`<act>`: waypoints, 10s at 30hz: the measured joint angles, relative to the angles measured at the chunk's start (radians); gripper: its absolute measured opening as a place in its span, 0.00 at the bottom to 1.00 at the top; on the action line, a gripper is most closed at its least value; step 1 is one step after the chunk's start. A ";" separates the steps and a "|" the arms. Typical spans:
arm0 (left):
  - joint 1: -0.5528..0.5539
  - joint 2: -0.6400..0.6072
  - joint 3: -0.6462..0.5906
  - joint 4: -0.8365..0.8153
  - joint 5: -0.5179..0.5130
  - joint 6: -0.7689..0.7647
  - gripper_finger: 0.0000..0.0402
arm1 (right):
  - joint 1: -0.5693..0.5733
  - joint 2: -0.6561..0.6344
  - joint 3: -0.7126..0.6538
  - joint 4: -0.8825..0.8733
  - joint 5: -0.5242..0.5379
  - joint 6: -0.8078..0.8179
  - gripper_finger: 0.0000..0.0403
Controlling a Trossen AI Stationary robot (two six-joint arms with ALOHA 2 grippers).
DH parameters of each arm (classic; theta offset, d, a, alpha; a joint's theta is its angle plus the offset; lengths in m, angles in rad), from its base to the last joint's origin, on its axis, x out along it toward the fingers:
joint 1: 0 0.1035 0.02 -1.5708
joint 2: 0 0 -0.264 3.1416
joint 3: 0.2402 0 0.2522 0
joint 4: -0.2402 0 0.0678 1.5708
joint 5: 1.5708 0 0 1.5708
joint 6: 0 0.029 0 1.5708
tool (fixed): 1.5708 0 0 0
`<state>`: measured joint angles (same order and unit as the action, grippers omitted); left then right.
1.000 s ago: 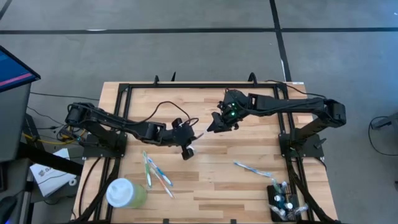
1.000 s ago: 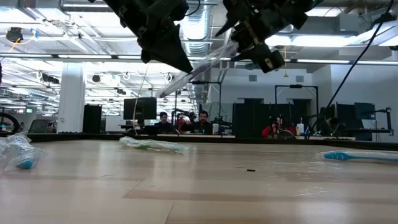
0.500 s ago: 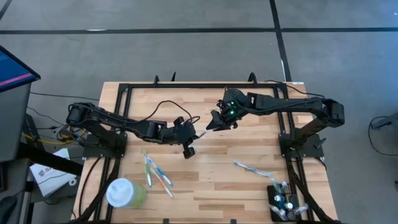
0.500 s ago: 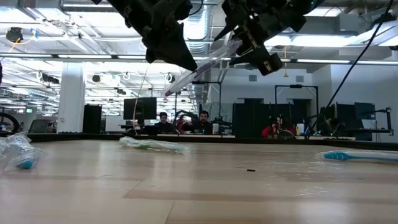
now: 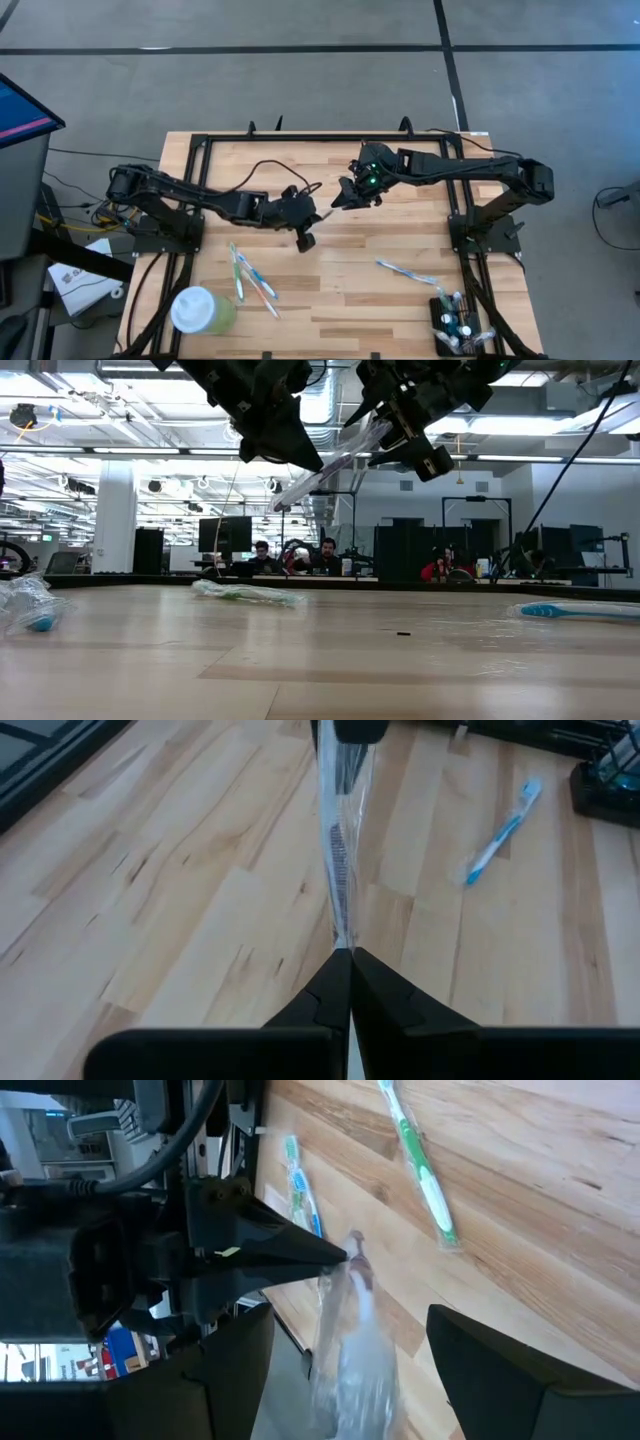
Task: Pick & Place toothbrushing station
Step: Put the purple toothbrush into the black organizer
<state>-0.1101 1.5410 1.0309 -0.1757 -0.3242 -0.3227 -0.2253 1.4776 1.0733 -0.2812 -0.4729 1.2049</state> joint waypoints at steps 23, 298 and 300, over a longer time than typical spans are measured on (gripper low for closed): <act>-0.003 0.026 0.003 0.024 0.028 0.004 0.00 | 0.000 0.000 0.000 0.001 0.007 0.000 0.52; -0.258 -0.225 0.033 -0.078 -0.249 -0.587 0.44 | 1.336 -0.179 0.693 -1.290 0.284 0.542 0.04; -0.265 -0.225 0.033 -0.075 -0.260 -0.600 0.44 | 1.356 -0.159 0.693 -1.285 0.265 0.550 0.02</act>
<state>-0.3748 1.3155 1.0641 -0.2510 -0.5844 -0.9231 1.1309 1.3189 1.7660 -1.5661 -0.2078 1.7544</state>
